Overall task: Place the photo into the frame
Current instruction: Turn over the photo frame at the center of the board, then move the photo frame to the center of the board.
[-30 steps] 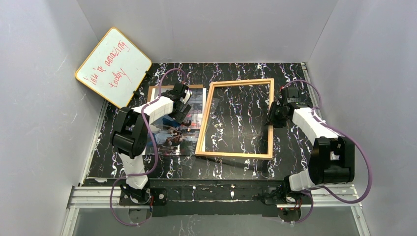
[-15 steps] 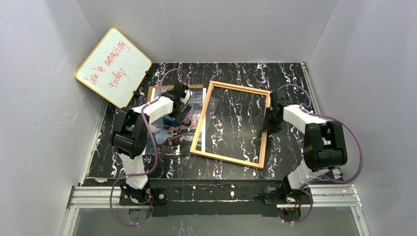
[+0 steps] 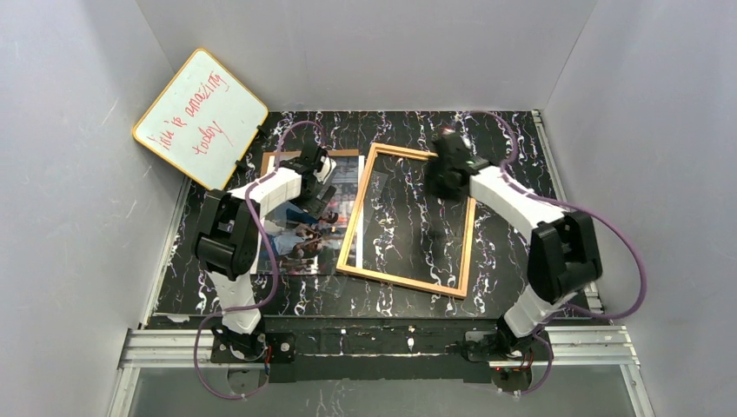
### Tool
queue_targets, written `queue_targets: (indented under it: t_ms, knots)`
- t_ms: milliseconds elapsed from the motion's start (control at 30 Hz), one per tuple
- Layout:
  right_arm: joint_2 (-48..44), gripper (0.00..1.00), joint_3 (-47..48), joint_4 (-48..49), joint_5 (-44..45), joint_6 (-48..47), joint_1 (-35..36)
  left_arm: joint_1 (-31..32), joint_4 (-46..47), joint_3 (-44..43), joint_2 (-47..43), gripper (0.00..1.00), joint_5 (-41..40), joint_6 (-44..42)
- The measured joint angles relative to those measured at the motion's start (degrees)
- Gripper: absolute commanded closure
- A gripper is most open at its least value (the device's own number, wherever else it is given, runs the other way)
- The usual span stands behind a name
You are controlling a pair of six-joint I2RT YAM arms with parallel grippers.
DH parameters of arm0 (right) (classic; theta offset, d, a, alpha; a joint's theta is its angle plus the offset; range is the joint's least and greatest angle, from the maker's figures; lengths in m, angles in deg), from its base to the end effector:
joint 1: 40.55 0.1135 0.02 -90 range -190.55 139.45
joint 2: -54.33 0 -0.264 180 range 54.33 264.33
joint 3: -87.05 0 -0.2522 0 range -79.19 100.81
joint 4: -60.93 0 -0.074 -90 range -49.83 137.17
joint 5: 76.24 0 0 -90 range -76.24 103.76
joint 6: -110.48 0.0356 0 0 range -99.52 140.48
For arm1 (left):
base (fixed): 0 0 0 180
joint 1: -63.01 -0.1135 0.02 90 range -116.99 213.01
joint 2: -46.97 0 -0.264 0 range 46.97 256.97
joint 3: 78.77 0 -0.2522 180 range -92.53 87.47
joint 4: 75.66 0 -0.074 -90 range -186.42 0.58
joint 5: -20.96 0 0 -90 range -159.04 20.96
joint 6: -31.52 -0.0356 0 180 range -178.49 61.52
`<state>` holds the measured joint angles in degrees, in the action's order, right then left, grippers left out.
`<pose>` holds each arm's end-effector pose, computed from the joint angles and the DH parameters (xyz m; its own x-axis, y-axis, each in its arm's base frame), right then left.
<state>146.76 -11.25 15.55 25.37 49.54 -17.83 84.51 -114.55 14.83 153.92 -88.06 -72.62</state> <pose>0.3161 0.1246 0.2399 -0.8028 0.1797 -0.5685 0.1317 0.9834 0.1248 0.3651 -0.1314 0.1848 -0.7299 0.5358 -0.4245 0.3822 0.8348 0.3963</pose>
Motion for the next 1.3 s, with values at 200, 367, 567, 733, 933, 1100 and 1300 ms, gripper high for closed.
queue_targets:
  t_ms: [200,367,567,733,933,1100,1300]
  knots:
    - [15.08,0.33,23.28,2.12,2.51,4.44,16.44,-4.83,-3.58,-1.66,0.00,0.02,3.72,1.07]
    - [33.55,0.37,41.18,-2.05,6.97,5.25,24.00,-10.05,-5.18,-1.22,-0.02,0.02,5.03,1.03]
    - [42.75,0.42,46.66,-6.67,12.66,4.92,27.50,-13.07,-4.90,0.98,-1.27,0.02,5.81,0.87]
    - [42.77,0.52,47.12,-7.78,14.60,4.74,27.93,-14.05,-3.56,2.84,-2.47,0.02,6.38,0.48]
    - [41.53,0.69,44.04,-5.68,16.76,4.00,28.11,-14.16,-1.49,4.72,-3.67,0.02,6.32,-0.68]
    - [36.48,0.77,35.28,-2.23,17.64,1.51,28.04,-14.16,-0.24,5.40,-4.00,0.02,5.88,-1.57]
    - [31.23,0.84,26.21,-0.63,17.38,1.22,25.79,-14.16,0.74,5.99,-4.33,0.02,5.49,-2.21]
